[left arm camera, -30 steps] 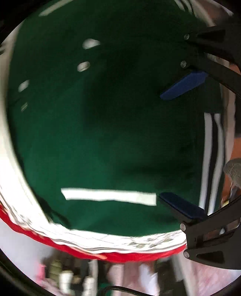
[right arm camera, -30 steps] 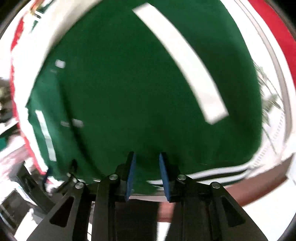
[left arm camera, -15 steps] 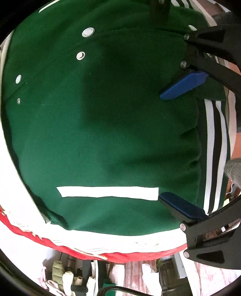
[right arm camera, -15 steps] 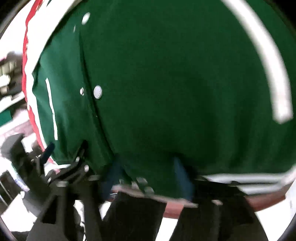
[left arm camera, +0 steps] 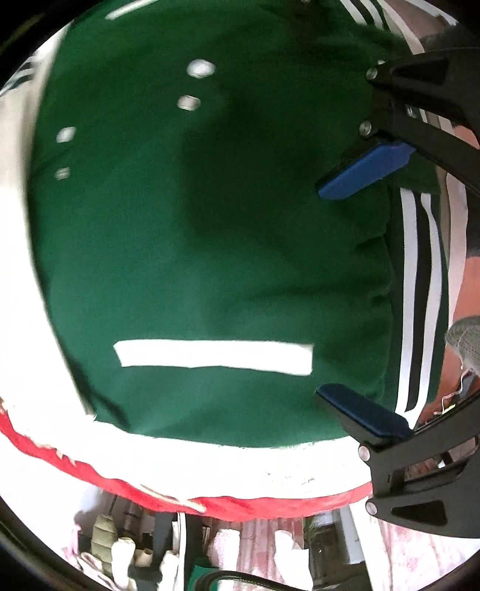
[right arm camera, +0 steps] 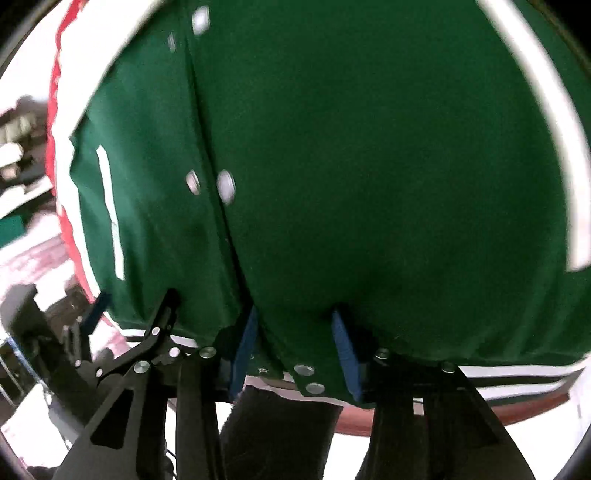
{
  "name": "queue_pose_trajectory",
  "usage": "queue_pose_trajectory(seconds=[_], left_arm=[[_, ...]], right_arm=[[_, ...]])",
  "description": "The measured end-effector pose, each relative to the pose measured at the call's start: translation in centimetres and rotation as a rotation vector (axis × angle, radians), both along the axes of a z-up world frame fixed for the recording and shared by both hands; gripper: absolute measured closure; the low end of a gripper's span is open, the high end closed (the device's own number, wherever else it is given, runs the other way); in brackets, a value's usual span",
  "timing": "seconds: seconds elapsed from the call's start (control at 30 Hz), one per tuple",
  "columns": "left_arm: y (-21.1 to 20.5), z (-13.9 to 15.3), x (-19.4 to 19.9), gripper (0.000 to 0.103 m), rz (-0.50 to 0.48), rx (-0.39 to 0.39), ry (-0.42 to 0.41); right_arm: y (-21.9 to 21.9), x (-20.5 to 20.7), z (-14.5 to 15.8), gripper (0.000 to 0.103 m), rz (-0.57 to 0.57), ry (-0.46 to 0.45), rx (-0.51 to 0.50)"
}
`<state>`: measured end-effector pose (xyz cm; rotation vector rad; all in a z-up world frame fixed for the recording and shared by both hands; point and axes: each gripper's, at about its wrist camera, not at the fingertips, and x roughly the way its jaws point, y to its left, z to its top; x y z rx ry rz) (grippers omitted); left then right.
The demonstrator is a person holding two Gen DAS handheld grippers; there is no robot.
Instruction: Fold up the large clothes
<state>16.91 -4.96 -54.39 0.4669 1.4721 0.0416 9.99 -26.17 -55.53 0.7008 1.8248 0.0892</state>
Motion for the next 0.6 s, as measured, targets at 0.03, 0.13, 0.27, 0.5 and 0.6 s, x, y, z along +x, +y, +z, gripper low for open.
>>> queue_pose_trajectory(seconds=[0.03,0.13,0.27,0.5,0.6], left_arm=[[-0.2,0.7,0.3,0.000,0.007,-0.005,-0.016],[-1.1,2.7,1.9,0.000,0.029,-0.029,-0.085],[-4.2,4.5,4.3,0.000,0.076,-0.062,-0.167],[-11.0,4.8,5.7,0.000,0.131,0.017,-0.263],[-14.5,3.7,6.1,0.000,0.164,0.120,-0.291]], right_arm=[[-1.2,0.4,1.4,0.059,-0.011,-0.037,-0.030],[-5.8,1.6,5.1,0.058,-0.060,-0.158,-0.069],[-13.9,3.8,8.1,0.058,-0.190,-0.357,0.048],[-22.5,9.7,8.0,0.058,-0.169,-0.385,0.020],[-26.9,12.5,6.2,0.058,-0.103,-0.375,-0.075]])
